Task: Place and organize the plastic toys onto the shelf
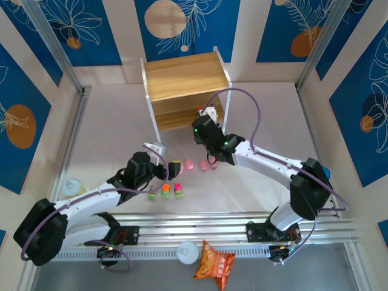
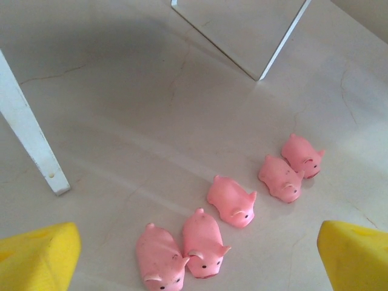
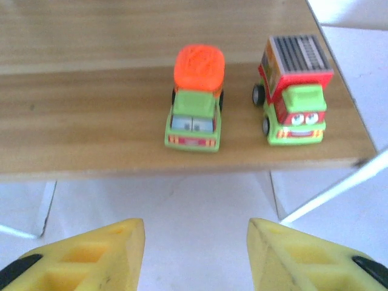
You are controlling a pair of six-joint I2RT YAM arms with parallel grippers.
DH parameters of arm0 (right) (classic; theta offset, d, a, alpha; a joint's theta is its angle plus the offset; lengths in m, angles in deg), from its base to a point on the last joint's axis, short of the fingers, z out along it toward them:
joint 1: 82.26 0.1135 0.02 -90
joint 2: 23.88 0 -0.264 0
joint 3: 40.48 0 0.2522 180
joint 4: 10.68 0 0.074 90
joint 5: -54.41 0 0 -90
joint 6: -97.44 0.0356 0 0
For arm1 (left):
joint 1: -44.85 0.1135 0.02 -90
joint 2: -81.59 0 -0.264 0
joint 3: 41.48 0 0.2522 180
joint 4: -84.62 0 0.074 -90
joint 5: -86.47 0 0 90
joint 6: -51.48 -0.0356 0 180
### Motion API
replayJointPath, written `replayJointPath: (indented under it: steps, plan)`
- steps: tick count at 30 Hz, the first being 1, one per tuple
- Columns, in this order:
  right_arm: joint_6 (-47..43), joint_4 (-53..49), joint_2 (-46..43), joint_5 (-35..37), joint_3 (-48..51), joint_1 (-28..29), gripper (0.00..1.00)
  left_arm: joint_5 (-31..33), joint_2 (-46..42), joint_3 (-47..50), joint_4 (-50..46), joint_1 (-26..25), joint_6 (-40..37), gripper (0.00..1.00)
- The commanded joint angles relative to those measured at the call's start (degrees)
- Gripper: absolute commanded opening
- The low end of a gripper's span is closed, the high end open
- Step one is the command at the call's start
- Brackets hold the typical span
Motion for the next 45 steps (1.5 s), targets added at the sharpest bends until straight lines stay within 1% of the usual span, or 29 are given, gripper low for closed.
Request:
replayJointPath:
  steps: [1,5,11,14,18,23,25,29,31,34,40,45]
  plan:
    - [3.21,-1.96,-3.66,2.91,2.73,2.47,0.49,2.96,-0.98,-0.37,-1.38,0.53,0.86,1.00]
    - [5.53,-3.89,-6.60,4.25,6.08,5.29,0.49,5.50,-2.74,-0.33,-3.15,0.06,0.92,1.00]
    - [8.92,-6.87,-10.86,4.81,11.17,8.54,0.49,13.49,-5.83,-0.15,-6.55,-2.63,-0.32,1.00]
    - [10.91,-8.26,-12.44,5.19,13.65,10.46,0.49,15.83,-6.63,-0.36,-8.33,-3.61,-0.40,1.00]
    - [13.62,-10.38,-14.43,6.76,16.86,13.03,0.50,19.02,-8.34,-0.76,-12.19,-5.70,0.82,0.95]
    - [14.42,-9.99,-17.50,6.12,21.54,13.80,0.50,24.74,-13.25,-0.41,-18.44,-9.28,2.24,0.91]
    - [14.13,-9.86,-18.71,5.86,23.28,13.75,0.51,26.18,-15.48,0.06,-21.76,-10.55,3.78,0.90]
    - [12.92,-8.44,-20.85,5.04,26.09,13.74,0.57,28.39,-19.39,2.19,-26.69,-13.48,8.05,0.88]
    - [11.99,-7.40,-21.90,4.63,27.63,13.73,0.59,30.49,-21.14,3.52,-28.89,-15.87,10.42,0.83]
    - [11.23,-6.36,-23.26,4.29,29.80,13.43,0.62,34.26,-22.54,4.91,-31.95,-19.61,14.45,0.79]
    - [10.00,-6.06,-25.12,3.52,32.37,12.31,0.71,41.81,-21.87,4.74,-36.42,-27.01,21.00,0.79]
    - [9.28,-6.78,-26.90,1.72,32.67,12.12,0.72,45.27,-19.69,4.17,-38.95,-31.19,25.70,0.78]
